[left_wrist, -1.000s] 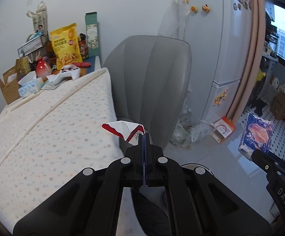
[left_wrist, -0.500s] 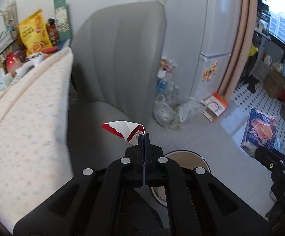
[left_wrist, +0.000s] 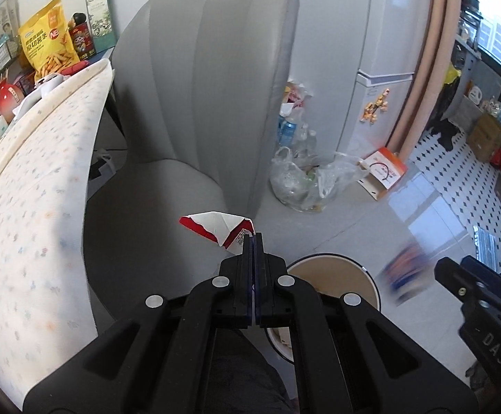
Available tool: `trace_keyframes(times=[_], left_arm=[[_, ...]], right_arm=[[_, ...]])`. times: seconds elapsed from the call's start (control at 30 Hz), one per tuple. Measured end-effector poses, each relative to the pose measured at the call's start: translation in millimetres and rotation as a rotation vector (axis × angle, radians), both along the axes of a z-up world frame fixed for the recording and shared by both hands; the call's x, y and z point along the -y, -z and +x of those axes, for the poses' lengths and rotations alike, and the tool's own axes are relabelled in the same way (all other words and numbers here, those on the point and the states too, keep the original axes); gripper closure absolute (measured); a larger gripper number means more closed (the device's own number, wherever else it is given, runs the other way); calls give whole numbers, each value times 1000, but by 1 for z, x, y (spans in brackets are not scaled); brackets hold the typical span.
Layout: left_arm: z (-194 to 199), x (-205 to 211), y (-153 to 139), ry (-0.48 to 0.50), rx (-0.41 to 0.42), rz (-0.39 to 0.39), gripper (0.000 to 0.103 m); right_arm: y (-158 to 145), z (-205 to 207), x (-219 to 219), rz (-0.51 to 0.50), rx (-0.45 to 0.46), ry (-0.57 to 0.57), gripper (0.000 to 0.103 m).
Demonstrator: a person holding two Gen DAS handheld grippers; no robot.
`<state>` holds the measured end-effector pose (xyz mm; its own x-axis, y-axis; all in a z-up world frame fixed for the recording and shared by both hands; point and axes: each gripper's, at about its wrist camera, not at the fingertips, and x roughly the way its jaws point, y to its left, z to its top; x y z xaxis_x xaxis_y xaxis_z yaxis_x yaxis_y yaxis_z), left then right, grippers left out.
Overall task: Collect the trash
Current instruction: 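Open the right tool over the bin while the left releases the wrapper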
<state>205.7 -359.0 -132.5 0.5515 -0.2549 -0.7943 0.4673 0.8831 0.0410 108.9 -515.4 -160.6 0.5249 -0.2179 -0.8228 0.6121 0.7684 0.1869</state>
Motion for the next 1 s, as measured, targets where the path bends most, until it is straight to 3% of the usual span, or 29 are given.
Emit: trace_keyframes(times=[0.43, 0.77, 1.0], left_arm=[[-21, 24, 0, 63, -7, 5, 101], [-63, 77, 4, 218, -28, 15, 101], [-77, 105, 14, 287, -73, 38, 101]], right_arm=[[-12, -44, 23, -24, 24, 80, 48], [-20, -107, 65, -34, 45, 212, 47], [-15, -126, 82, -23, 51, 253, 45]])
